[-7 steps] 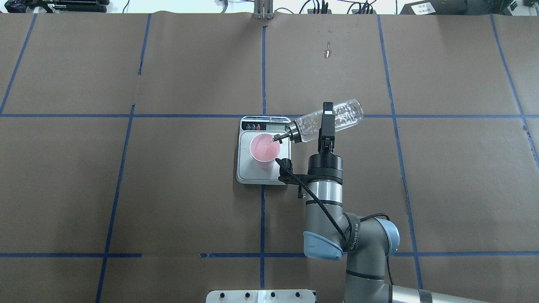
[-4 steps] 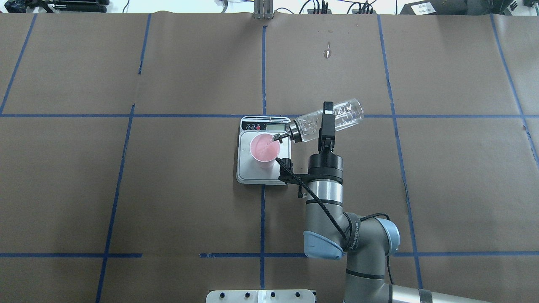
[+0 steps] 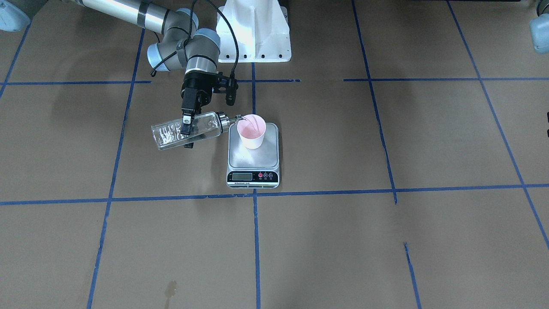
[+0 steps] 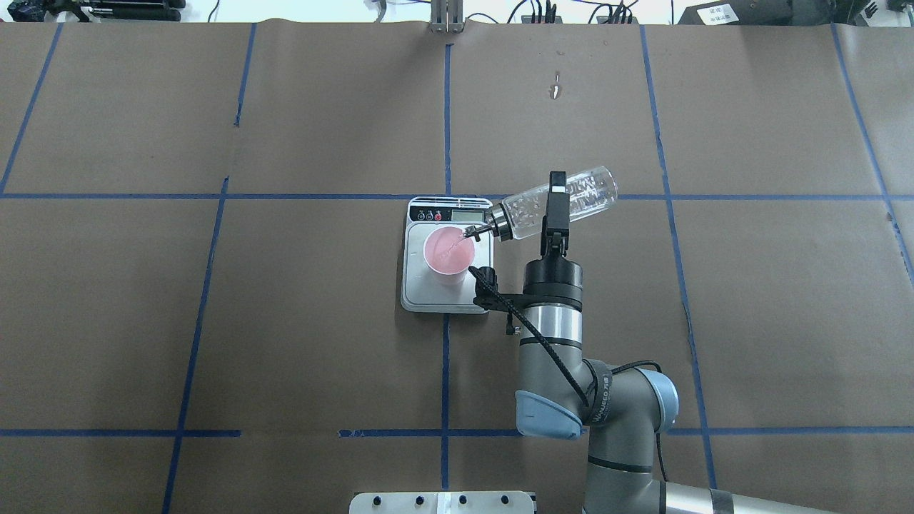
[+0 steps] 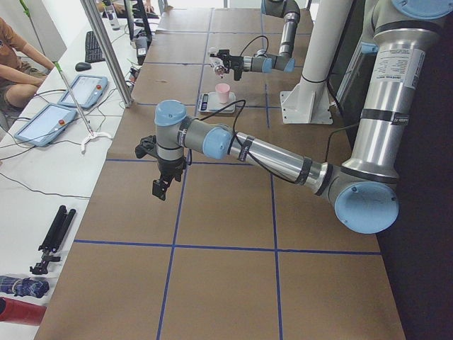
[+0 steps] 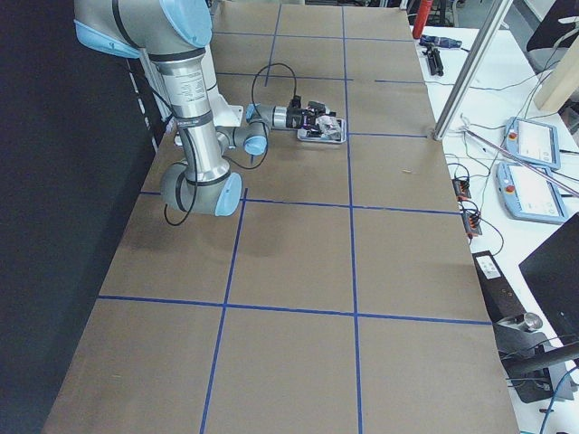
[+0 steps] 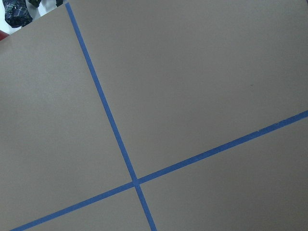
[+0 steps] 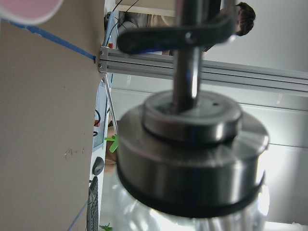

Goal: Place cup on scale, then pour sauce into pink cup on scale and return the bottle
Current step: 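Hold the bottle tilted, pouring into the pink cup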

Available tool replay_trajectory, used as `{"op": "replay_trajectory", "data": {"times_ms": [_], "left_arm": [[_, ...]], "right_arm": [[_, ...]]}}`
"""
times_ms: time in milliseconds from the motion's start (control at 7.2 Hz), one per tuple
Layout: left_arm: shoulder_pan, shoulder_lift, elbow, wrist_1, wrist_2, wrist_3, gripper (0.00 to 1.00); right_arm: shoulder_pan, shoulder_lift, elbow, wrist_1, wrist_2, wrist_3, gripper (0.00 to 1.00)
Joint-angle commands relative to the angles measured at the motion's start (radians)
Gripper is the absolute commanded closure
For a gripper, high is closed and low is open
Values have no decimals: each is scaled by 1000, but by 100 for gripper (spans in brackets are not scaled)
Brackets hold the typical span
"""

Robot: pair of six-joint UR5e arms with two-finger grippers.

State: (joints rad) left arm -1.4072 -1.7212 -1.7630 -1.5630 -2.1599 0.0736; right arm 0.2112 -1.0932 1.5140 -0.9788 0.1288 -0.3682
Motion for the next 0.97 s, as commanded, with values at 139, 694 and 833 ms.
{"op": "replay_trajectory", "data": {"times_ms": [139,694,833], "left_arm": [[-3,5,-4,0,0,2,0],[-4,6,-3,0,0,20,0],[-4,6,-1,0,2,21,0]], "right_arm": [[2,-1,0,-1,0,-3,100],[7,-1,2,2,-3,-34,100],[7,-1,2,2,-3,-34,100]]}}
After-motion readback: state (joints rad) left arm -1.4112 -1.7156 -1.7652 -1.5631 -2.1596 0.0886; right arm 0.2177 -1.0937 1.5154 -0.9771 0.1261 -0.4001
